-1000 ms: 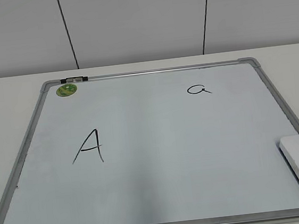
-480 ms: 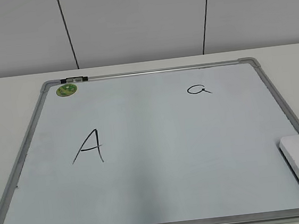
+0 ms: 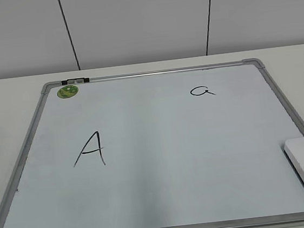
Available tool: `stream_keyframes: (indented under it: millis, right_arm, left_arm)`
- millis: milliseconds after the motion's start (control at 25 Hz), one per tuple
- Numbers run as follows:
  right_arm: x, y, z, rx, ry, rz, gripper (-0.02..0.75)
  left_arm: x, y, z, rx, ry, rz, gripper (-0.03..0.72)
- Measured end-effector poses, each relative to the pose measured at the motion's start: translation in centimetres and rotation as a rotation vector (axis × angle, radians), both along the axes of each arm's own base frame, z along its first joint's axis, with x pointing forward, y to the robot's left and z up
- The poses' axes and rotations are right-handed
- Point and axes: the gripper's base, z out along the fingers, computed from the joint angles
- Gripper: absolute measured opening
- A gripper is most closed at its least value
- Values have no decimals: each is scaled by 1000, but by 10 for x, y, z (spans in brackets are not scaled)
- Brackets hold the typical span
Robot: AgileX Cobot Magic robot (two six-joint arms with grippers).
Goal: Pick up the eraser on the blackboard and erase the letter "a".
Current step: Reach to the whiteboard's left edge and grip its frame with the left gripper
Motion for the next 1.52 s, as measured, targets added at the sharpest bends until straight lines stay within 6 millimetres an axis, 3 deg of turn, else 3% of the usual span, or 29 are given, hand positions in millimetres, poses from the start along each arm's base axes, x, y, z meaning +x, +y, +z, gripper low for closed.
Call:
stream_keyframes:
  millis: [560,880,1240,1520]
  right_arm:
    - [0,0,0,0,0,0,587]
    - [0,0,0,0,0,0,587]
    - [0,0,0,0,0,0,587]
    - [0,0,0,0,0,0,578]
  left_arm:
    - [160,-3,-18,-56,383,-13,600]
    - [242,-8,-51,-49,597,-110,599]
    - [302,-9,-99,-139,739,-192,593]
    - [324,6,-124,-199,776,-208,590]
